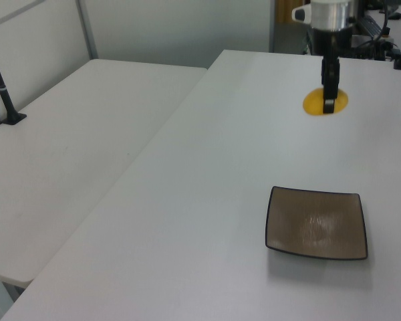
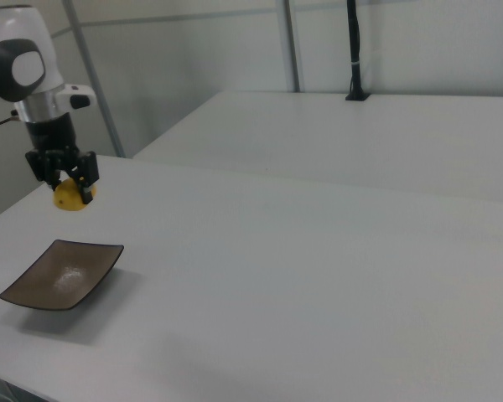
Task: Put potatoes on a ceramic plate
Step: 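Carry the yellow potato over the brown square plate and lower it, then open the gripper to release the potato onto the plate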
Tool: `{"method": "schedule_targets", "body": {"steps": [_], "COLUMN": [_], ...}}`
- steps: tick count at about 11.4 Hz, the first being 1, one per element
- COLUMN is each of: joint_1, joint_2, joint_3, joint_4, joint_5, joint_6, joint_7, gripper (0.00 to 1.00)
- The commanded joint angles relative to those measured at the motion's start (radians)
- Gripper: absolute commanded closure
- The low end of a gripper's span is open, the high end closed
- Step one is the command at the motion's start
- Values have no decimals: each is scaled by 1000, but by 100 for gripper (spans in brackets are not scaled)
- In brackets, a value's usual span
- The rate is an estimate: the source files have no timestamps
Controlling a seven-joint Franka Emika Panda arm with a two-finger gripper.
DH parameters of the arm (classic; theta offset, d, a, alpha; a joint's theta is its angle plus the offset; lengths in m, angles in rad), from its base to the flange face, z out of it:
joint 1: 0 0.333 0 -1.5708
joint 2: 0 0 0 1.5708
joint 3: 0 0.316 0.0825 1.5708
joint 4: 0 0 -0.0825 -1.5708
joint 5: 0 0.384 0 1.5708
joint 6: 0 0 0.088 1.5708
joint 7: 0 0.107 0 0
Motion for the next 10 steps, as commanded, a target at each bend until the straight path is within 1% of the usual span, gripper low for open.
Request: {"method": "schedule_targets", "body": {"steps": [1,3,5,8,10], "joint_1": [83,138,166,186,189], "joint_2": [76,130,177,246,268], "joint_3": [25,25,25,28,44], "joint_4": [-12,-35,-84,-130,-193], "joint_5": [17,15,14,8,1], "joint_6": [102,186,299,366,442], "joint_7": [112,177,223,237,240], "gripper": [77,77,77,77,77]}}
